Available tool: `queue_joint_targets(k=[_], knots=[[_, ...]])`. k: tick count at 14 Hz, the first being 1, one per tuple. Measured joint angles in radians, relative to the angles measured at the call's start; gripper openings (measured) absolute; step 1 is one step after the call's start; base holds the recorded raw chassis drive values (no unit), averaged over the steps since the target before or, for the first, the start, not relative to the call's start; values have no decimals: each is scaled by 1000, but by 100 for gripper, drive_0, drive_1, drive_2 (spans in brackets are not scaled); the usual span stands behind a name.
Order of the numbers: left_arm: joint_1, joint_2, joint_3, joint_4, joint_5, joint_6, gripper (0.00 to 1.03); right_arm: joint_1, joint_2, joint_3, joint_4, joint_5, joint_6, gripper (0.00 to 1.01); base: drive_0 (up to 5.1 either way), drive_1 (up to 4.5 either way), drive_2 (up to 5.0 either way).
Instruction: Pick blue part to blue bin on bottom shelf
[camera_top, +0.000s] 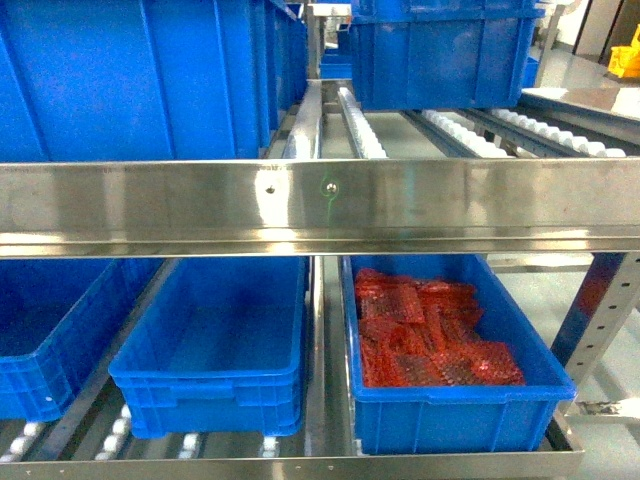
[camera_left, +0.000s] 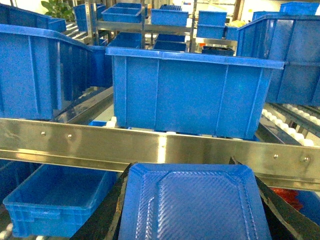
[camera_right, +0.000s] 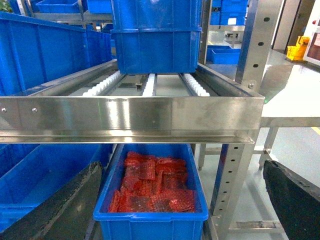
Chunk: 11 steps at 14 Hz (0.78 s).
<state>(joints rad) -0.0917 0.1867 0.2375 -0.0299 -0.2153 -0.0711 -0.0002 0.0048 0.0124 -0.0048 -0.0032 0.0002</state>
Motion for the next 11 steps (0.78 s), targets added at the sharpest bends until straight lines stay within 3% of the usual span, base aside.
queue_joint_targets(k=[11], knots=[[0, 0, 0, 0, 0, 0, 44, 0, 0, 0, 0, 0, 0, 98, 0, 0, 0]])
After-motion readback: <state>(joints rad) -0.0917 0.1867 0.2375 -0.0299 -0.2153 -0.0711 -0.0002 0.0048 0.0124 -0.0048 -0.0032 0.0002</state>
